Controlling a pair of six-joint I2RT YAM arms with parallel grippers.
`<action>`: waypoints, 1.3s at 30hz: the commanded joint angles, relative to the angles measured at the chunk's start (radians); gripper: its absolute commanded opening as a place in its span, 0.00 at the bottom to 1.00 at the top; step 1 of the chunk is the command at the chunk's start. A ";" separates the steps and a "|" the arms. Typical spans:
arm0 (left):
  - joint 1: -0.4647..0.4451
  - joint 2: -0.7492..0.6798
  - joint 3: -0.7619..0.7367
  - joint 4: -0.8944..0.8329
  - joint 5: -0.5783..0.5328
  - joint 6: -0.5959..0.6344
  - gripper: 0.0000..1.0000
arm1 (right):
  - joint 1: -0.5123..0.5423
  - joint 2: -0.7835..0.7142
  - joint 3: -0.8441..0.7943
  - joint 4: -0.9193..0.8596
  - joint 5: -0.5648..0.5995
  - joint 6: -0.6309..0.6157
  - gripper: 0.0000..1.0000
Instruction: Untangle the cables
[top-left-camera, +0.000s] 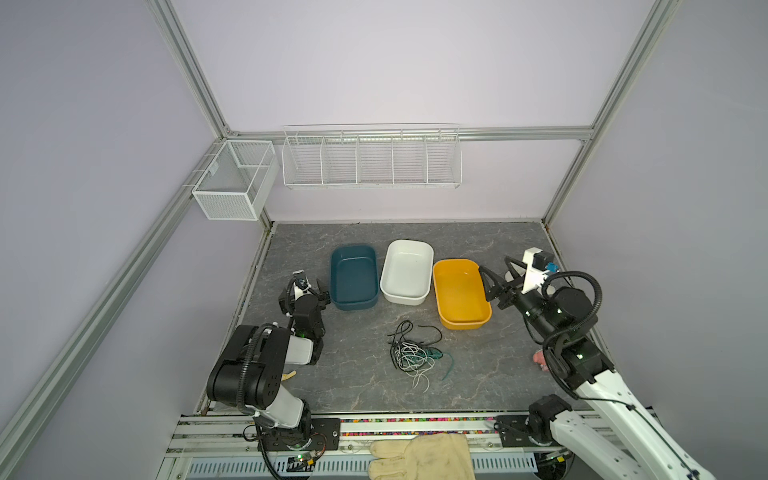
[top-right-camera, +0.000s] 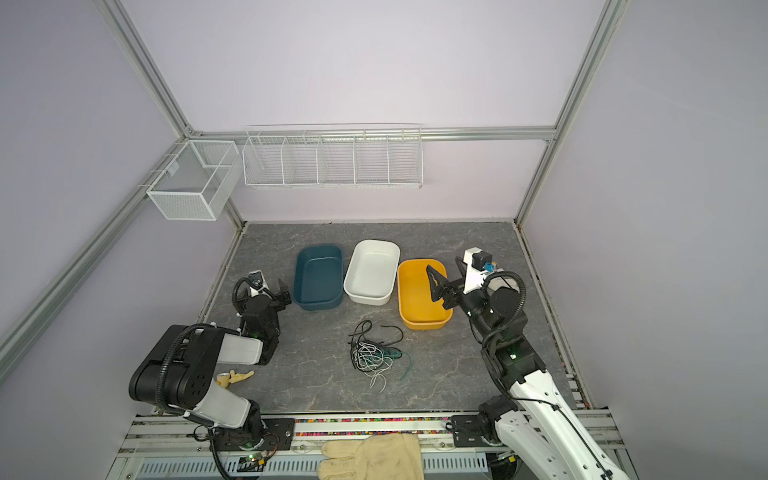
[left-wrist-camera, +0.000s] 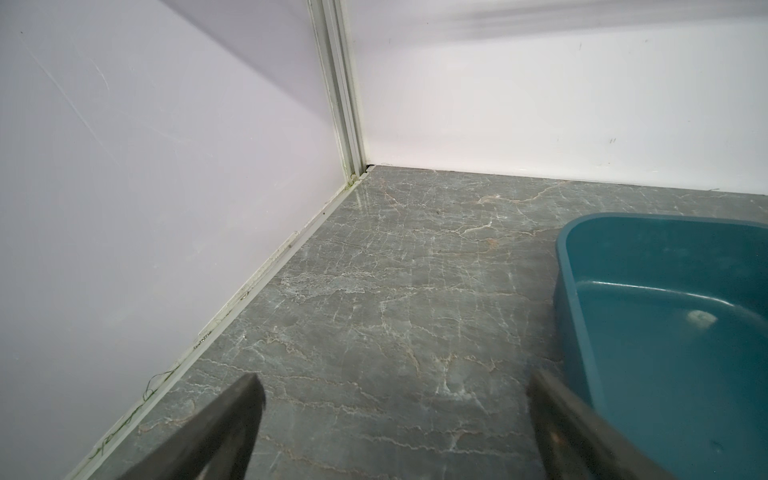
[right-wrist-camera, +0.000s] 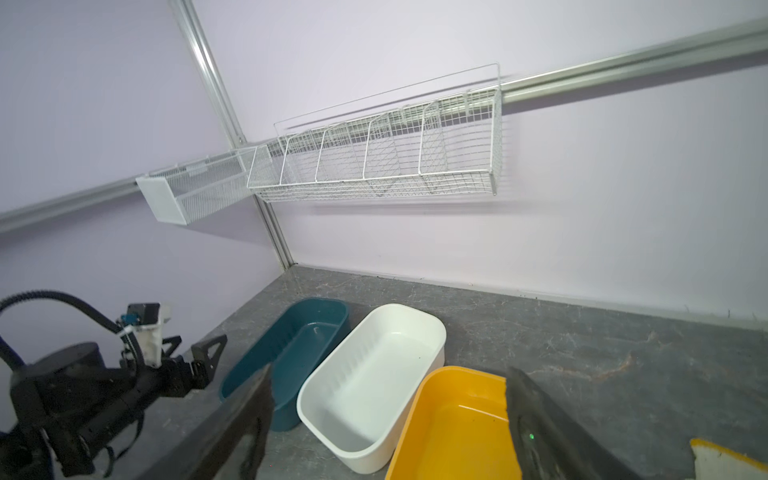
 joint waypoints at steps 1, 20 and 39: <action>0.005 0.010 0.011 0.025 -0.006 -0.008 0.99 | 0.004 -0.040 -0.021 -0.077 -0.003 0.192 0.89; -0.064 -0.540 0.152 -0.591 -0.086 -0.247 0.99 | 0.112 -0.023 0.033 -0.558 -0.134 0.219 0.94; -0.148 -0.937 0.189 -1.310 0.492 -0.618 0.99 | 0.449 0.364 0.119 -0.629 -0.021 0.166 0.79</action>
